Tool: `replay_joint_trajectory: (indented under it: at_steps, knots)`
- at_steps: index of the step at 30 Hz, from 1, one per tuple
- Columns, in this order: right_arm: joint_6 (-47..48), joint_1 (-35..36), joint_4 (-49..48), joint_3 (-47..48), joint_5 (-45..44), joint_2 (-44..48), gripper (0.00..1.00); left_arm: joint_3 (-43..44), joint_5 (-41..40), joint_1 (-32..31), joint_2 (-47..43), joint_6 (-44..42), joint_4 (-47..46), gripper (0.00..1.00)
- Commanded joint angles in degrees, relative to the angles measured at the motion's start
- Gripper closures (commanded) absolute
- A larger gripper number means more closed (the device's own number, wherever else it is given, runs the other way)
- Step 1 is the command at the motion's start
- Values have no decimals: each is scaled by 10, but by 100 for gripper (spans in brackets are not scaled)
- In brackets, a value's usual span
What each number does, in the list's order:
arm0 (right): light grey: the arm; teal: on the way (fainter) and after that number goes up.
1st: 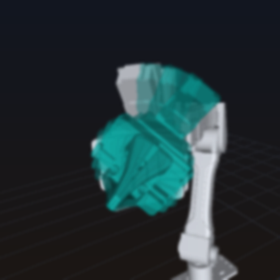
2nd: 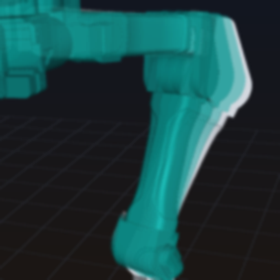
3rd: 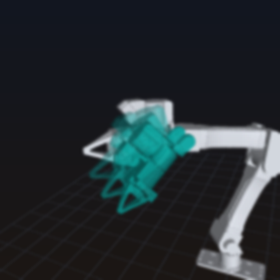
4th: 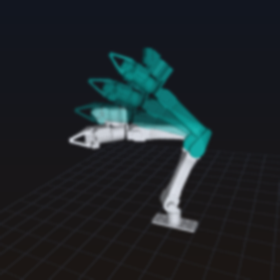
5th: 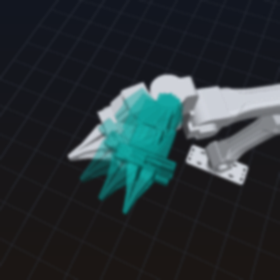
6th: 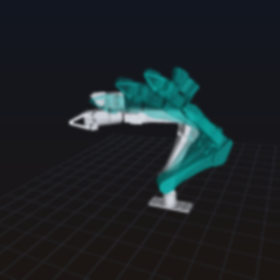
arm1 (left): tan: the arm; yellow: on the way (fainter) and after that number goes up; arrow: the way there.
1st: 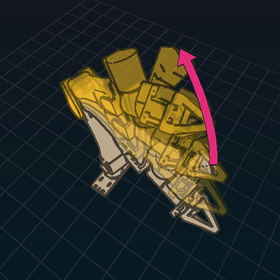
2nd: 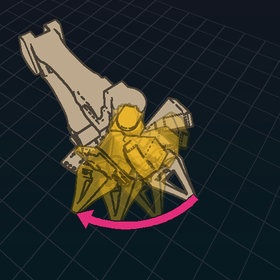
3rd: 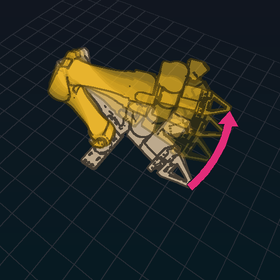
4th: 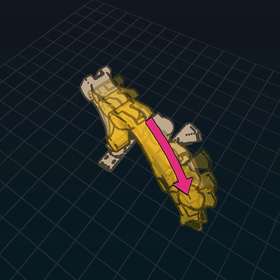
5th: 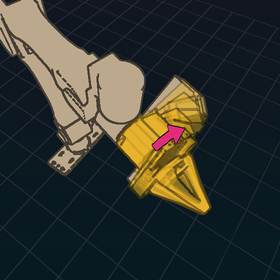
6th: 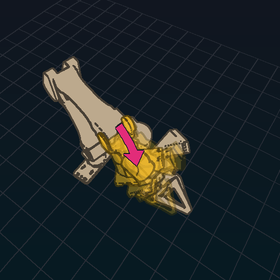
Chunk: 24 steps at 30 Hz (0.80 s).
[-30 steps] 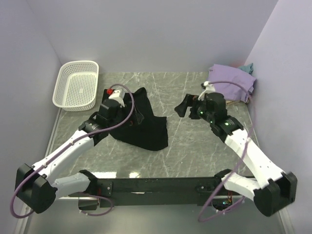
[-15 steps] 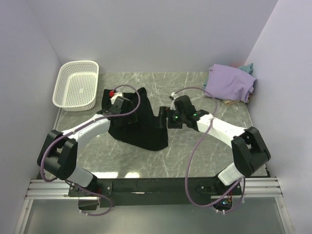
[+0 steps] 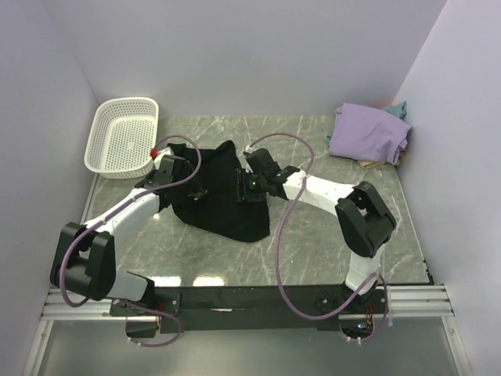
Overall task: Fold and stack the t-shirts
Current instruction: Flatten the tshirt out
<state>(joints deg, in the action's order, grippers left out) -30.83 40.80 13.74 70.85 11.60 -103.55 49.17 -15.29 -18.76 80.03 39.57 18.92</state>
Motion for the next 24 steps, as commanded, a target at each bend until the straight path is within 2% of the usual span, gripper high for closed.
replay_joint_trajectory:
  at_steps: [1, 2, 6, 11, 16, 20, 21, 22, 23, 24]
  knots:
    - [11, 10, 49, 48, -74, 0, 89, -9, 24, 10, -26, -18, -25, 1]
    - [16, 13, 53, 47, -94, 13, 100, -10, 29, 12, -25, -20, -24, 1]
    - [57, 30, 103, 11, -143, 123, 100, -7, 33, 17, -35, -27, -21, 1]
    - [68, 50, 201, -112, -83, 328, 100, -2, 51, 20, -56, -20, -24, 0]
    - [-51, 101, 273, -318, -21, 534, 100, 1, 78, 22, -70, -11, -34, 0]
    - [-247, 120, 348, -426, -68, 701, 100, 0, 88, 22, -75, -9, -39, 1]
    - [-285, 122, 387, -440, -89, 773, 100, 0, 87, 22, -79, -7, -37, 0]
    - [-323, 122, 404, -459, -115, 809, 86, -3, 90, 22, -80, -9, -37, 0]
    - [-373, 121, 411, -466, -135, 847, 63, -5, 90, 22, -83, -10, -37, 1]
    - [-395, 121, 414, -471, -150, 915, 44, -5, 88, 22, -87, -11, -35, 1]
